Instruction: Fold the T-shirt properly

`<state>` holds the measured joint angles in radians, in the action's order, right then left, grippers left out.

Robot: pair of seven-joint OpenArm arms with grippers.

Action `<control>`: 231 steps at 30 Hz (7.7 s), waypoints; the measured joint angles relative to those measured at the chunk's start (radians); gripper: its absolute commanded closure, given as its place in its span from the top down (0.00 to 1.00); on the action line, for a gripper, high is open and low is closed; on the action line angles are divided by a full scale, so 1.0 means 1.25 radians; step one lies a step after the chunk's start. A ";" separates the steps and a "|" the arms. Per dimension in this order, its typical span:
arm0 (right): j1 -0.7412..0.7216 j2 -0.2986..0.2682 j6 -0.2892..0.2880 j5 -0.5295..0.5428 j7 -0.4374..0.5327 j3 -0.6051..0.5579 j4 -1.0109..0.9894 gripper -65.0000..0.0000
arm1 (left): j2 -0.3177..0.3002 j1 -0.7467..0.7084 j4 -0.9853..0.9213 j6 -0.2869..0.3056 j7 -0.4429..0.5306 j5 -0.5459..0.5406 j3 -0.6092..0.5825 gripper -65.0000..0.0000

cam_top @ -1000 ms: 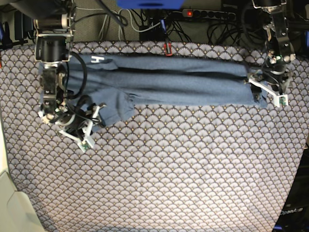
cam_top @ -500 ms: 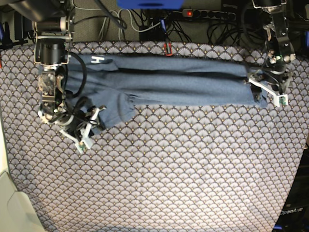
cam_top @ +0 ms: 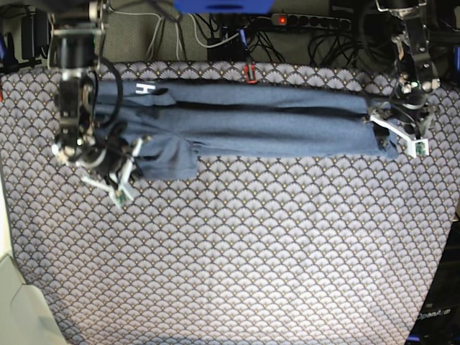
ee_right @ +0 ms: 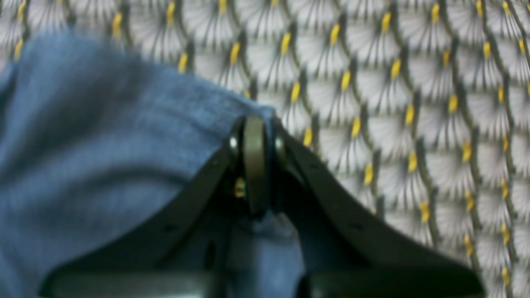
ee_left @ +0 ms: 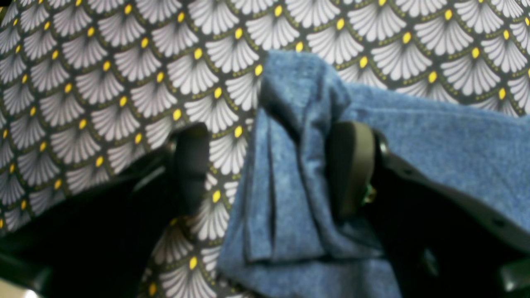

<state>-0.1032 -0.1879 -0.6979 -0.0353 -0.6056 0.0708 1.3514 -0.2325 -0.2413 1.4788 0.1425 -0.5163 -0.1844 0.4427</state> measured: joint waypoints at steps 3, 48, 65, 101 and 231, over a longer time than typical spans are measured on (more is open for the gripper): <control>0.060 0.000 0.001 -0.002 -0.003 -0.001 0.116 0.00 | 0.000 -0.001 0.000 0.000 -0.002 0.000 0.000 0.66; 0.295 0.009 -0.004 0.011 -0.060 0.128 0.338 0.00 | -0.002 0.012 -0.065 0.009 0.044 -0.030 -0.004 0.52; 0.294 0.010 -0.003 0.011 -0.060 0.128 0.338 0.00 | 0.052 -0.067 0.112 -0.005 -0.023 -0.001 -0.006 0.00; 0.294 0.009 -0.004 0.011 -0.061 0.129 0.338 0.00 | 0.233 0.012 0.253 -0.135 -0.215 0.001 -0.529 0.02; 0.156 0.112 0.008 0.048 -0.280 0.375 0.184 0.03 | -0.020 -0.079 0.378 -0.134 -0.216 -0.294 -0.250 0.97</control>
<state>0.0921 -0.0479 -0.6880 0.0242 -0.9562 0.5400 1.5810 -0.2569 -0.3405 1.9511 -0.0254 -0.7860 -0.5526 0.1299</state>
